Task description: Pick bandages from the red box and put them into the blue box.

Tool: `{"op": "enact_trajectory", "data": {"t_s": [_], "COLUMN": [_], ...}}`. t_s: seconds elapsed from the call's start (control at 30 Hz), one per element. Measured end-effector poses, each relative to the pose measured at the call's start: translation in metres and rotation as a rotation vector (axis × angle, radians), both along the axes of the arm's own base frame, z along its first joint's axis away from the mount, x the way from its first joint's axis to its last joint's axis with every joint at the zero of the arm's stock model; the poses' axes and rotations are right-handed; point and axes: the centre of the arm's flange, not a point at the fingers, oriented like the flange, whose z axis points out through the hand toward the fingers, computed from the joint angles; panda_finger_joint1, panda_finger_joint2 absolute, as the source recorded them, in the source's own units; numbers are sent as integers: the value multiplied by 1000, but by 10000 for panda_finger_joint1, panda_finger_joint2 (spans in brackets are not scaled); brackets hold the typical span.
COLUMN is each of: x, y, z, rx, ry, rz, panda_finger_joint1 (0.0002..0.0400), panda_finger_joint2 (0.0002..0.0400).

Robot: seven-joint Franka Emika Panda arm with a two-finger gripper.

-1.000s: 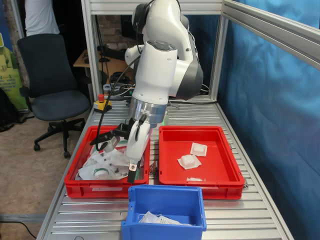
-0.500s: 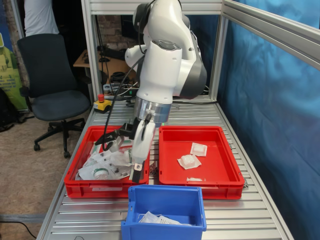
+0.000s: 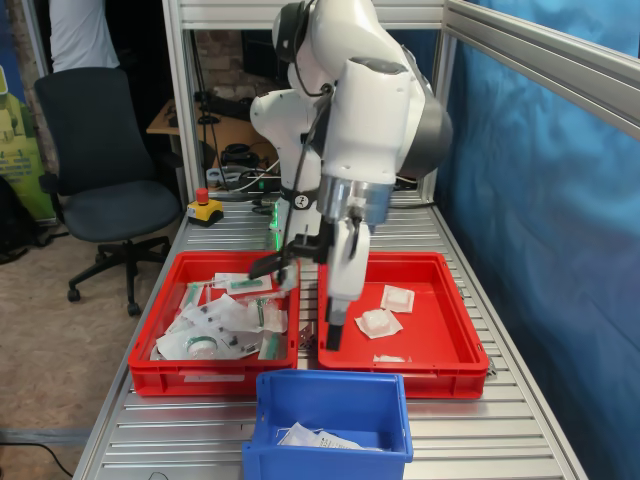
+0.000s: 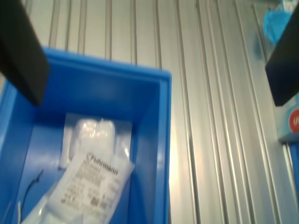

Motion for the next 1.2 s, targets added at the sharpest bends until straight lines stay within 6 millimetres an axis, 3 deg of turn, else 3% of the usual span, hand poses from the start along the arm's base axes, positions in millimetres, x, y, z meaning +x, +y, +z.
{"op": "enact_trajectory", "data": {"t_s": [0.37,0.63,0.8,1.0,1.2], "x": [-24,-67,-96,-115,-141], "y": [43,59,58,47,23], "z": [48,67,68,66,61], "rx": [88,156,189,204,214], "ry": [-33,1,36,60,90], "rz": [68,103,111,101,68], "panda_finger_joint1": [400,400,400,400,400], "panda_finger_joint2": [400,400,400,400,400]}}
